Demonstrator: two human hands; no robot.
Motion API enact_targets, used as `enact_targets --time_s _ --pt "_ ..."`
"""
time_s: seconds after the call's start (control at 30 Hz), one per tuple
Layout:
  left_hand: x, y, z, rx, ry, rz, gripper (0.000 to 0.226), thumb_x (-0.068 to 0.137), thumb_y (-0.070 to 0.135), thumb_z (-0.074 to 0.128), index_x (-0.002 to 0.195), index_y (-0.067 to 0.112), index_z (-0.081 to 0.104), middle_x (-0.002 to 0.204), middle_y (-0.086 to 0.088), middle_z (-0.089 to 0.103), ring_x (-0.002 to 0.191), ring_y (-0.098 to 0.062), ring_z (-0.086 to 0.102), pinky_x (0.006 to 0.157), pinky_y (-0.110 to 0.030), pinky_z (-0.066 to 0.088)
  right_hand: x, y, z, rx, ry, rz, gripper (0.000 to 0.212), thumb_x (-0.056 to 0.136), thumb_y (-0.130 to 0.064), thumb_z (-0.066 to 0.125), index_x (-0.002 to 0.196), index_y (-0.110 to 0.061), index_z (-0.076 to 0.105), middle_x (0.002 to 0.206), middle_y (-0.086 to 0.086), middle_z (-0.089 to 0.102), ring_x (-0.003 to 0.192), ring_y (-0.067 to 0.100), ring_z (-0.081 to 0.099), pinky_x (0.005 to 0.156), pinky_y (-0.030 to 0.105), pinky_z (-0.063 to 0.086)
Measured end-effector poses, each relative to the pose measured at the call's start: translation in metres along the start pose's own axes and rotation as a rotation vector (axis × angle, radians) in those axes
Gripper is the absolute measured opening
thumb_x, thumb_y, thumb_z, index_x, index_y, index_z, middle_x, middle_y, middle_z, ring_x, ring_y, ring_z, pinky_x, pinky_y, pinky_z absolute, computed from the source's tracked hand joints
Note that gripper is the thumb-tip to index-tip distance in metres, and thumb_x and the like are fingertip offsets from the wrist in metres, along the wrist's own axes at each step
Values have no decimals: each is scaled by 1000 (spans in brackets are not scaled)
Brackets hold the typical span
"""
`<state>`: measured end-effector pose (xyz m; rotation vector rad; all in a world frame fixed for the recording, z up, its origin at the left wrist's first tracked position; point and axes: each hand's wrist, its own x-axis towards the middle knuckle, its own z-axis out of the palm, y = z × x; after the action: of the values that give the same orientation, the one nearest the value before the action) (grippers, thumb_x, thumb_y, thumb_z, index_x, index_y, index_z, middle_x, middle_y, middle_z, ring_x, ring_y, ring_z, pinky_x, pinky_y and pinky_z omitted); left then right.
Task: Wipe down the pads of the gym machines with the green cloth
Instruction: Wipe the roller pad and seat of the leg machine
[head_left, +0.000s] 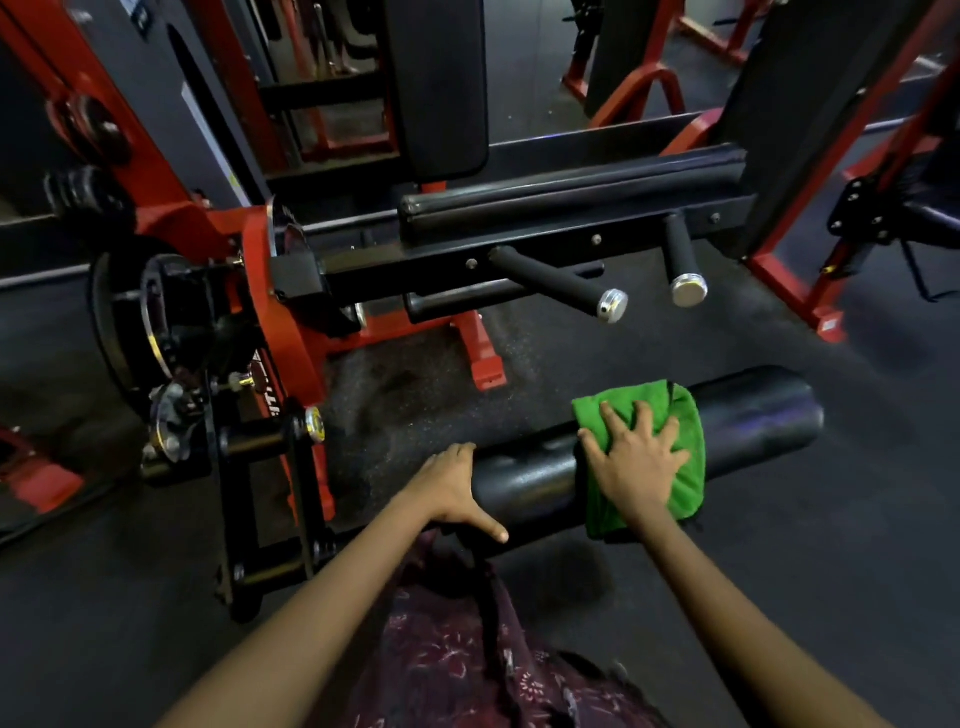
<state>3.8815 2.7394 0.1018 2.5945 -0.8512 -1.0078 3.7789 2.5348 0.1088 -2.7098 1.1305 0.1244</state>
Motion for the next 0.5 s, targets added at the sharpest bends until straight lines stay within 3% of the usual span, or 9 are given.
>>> enact_targets --time_s 0.1,0.2,0.27,0.3,0.37,0.43,0.5 --pt "3 0 0 8 -2 -13 133 47 63 83 149 8 18 149 -8 30 138 -27 30 114 -37 27 -36 -42 13 26 30 -75 50 88 -56 43 134 -38 51 146 5 41 130 43 33 95 59 34" --pt "8 -3 3 10 55 17 85 63 47 76 136 19 42 132 -8 50 124 -28 49 105 -34 39 -80 -82 22 20 -106 -260 52 75 -57 39 112 -35 69 117 5 66 102 43 60 71 55 49" --pt "7 -4 4 -20 75 21 84 59 48 76 133 23 45 130 -6 53 122 -25 52 102 -32 42 -82 -83 24 -6 -114 -311 51 74 -56 38 109 -37 70 112 3 68 96 40 63 66 54 51" --pt "4 -3 3 -31 73 29 100 53 52 81 137 19 40 134 -6 50 125 -25 48 105 -32 39 -74 -76 19 -30 -85 -321 49 75 -56 40 109 -37 70 113 2 68 97 40 63 68 56 51" --pt "-2 0 1 -37 27 32 128 49 59 85 148 8 22 148 -10 32 138 -26 31 115 -34 26 -45 -46 14 -47 -7 -235 45 83 -54 45 122 -40 61 132 2 57 116 41 52 86 62 43" --pt "-4 0 2 -44 12 22 135 52 60 85 150 6 10 155 -10 19 143 -26 19 117 -34 18 -12 -6 5 -13 -13 -59 49 91 -54 45 138 -42 43 152 0 33 137 39 26 103 62 26" --pt "-6 2 3 -49 30 15 134 53 59 84 151 7 8 156 -10 16 144 -26 16 118 -35 16 9 20 -7 79 -23 64 53 91 -56 45 142 -43 38 156 1 22 140 40 15 106 64 21"
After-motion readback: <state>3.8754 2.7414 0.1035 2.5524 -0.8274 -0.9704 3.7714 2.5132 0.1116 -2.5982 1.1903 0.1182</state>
